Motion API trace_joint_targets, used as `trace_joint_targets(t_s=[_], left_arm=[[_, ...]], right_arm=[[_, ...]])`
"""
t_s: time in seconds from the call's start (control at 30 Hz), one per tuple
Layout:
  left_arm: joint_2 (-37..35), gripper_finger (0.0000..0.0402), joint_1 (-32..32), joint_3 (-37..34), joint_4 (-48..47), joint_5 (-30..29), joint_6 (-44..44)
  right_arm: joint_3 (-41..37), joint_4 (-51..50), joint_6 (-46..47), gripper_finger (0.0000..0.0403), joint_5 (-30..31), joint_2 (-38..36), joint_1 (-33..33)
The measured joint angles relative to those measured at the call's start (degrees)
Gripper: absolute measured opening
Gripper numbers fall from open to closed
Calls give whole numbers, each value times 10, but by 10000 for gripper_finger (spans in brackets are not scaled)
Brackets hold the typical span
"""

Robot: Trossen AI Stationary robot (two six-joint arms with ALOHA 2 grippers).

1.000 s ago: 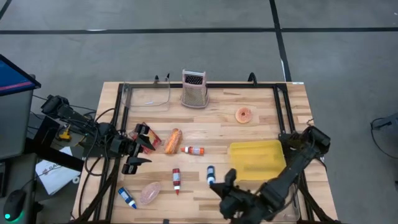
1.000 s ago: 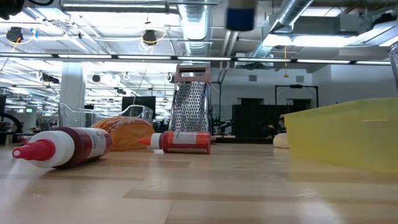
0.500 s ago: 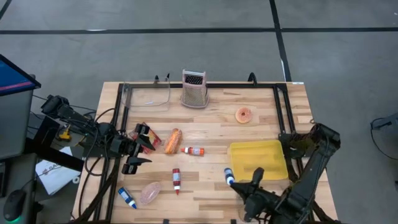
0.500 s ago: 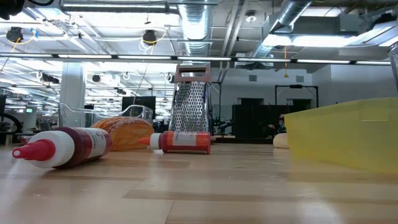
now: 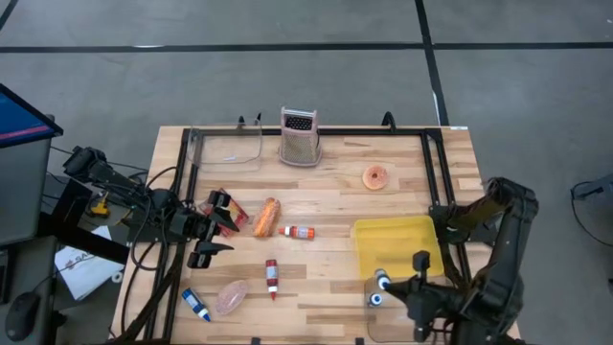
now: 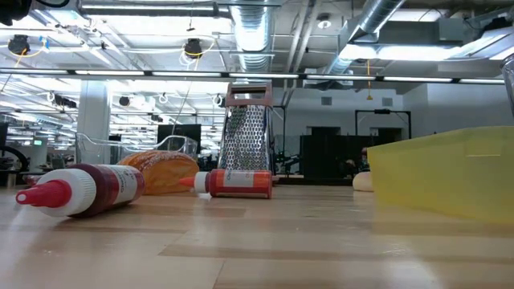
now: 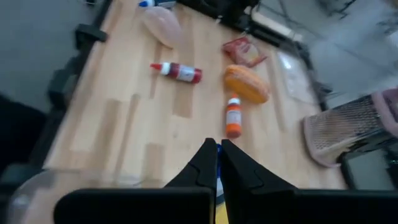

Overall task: Pick & Place Food Item
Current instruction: Put the right blue food coloring bottle into the bottom transparent bin

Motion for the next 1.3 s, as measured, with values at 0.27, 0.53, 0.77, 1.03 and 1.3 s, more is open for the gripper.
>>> trace_joint_targets(t_s=[0.27,0.53,0.77,1.03,1.3], left_arm=[[0,182,0,0,0,0,-4],[0,182,0,0,0,0,-8],[0,182,0,0,0,0,-8],[0,182,0,0,0,0,-7],[0,182,0,0,4,0,-3]], right_arm=[[0,-30,54,0,-120,-24,28],[0,-27,136,0,-145,-2,63],[0,-40,247,0,-108,60,96],[0,-39,366,0,-65,129,118],[-1,-42,459,0,-53,166,86]])
